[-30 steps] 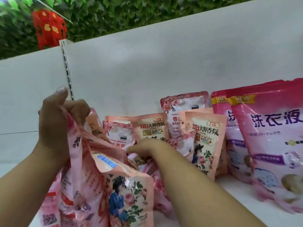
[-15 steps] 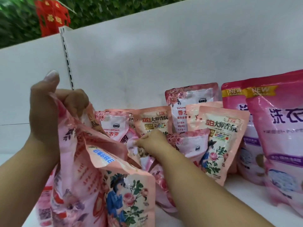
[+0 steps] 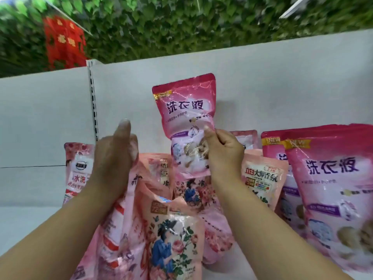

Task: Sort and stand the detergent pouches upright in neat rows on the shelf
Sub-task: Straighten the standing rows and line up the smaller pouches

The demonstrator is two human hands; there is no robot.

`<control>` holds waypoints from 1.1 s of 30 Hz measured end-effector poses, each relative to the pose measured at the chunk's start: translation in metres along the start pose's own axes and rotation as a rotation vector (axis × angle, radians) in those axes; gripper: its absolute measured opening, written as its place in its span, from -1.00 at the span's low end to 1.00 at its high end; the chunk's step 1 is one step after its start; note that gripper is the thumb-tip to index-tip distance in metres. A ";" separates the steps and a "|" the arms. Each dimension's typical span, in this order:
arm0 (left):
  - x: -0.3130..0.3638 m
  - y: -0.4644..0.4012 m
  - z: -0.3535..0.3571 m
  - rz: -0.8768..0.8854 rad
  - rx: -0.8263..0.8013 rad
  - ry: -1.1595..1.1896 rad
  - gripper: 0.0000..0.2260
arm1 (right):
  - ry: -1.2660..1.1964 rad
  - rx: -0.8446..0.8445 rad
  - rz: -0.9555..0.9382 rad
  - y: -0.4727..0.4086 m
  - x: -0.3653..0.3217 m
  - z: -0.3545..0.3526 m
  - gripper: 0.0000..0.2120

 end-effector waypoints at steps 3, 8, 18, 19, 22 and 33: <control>0.009 0.000 0.007 0.131 -0.113 -0.476 -0.36 | -0.086 0.016 -0.010 0.010 -0.031 -0.012 -0.73; 0.052 0.004 0.009 0.201 -0.023 -0.806 -0.21 | -0.248 0.019 -0.015 0.041 -0.063 -0.035 -0.78; 0.128 0.052 0.139 0.003 -0.166 -0.021 -0.46 | -0.266 -0.220 0.064 0.073 -0.099 -0.152 -0.87; 0.129 0.055 0.150 0.001 -0.181 0.086 -0.49 | -0.274 -0.252 0.112 0.071 -0.102 -0.169 -0.86; 0.124 0.074 0.186 0.017 -0.224 0.194 -0.52 | -0.281 -0.207 0.183 0.068 -0.102 -0.212 -0.91; 0.063 0.126 0.250 -0.393 -0.588 0.049 -0.03 | -0.020 -0.066 0.298 0.109 -0.041 -0.248 -0.81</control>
Point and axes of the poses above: each hand's wrist, its own y-axis away from the middle knuckle, its own z-axis out of the palm, x = y × z, the point moved 1 cm from there along -y, towards the middle knuckle, and after that the axes turned 12 degrees about -x, right-handed, at the moved point
